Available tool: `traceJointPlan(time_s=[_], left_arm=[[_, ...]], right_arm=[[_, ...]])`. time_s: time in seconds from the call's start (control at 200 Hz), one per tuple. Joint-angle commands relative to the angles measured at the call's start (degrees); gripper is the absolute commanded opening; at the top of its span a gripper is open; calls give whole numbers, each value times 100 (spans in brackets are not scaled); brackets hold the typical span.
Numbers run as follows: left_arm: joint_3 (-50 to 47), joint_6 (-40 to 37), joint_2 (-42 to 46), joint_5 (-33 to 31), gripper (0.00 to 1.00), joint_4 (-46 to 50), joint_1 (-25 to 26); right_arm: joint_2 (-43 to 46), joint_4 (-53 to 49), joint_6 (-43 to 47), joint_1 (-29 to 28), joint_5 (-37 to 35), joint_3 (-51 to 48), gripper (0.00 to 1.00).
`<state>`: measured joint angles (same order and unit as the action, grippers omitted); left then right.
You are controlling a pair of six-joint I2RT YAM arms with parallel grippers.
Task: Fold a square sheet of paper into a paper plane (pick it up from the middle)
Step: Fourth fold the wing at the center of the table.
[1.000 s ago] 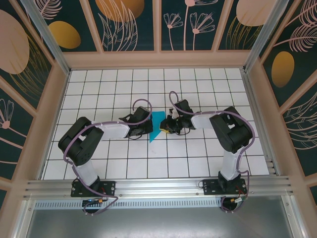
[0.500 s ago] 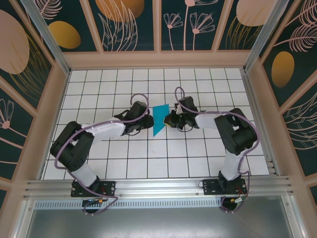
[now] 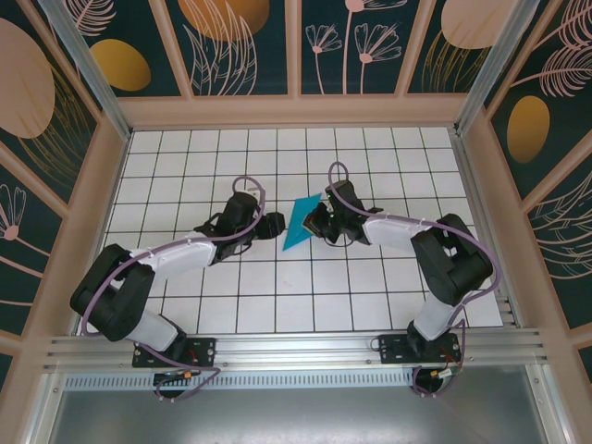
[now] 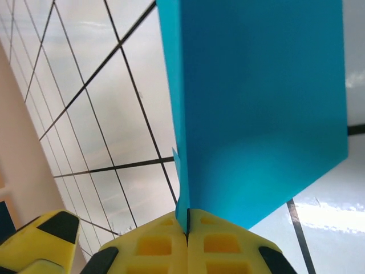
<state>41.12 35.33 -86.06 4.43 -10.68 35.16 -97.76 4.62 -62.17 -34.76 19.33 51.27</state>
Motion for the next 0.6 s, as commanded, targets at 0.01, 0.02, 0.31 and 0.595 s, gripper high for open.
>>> traceJointPlan(time_s=[0.01, 0.02, 0.31, 0.595], left_arm=[[-344, -718, 175, 250, 59, -901, 13], [-371, -749, 183, 245, 59, -936, 19], [-634, -1625, -170, 159, 59, -1588, 272], [-842, -2928, -369, 139, 55, -2130, 382]], right_arm=[[-95, -235, -516, -44, -204, 172, 0], [-106, -238, -533, -47, -189, 177, 0], [-389, -632, -877, -70, 53, 582, 0], [-419, -880, -1161, -75, 89, 718, 0]])
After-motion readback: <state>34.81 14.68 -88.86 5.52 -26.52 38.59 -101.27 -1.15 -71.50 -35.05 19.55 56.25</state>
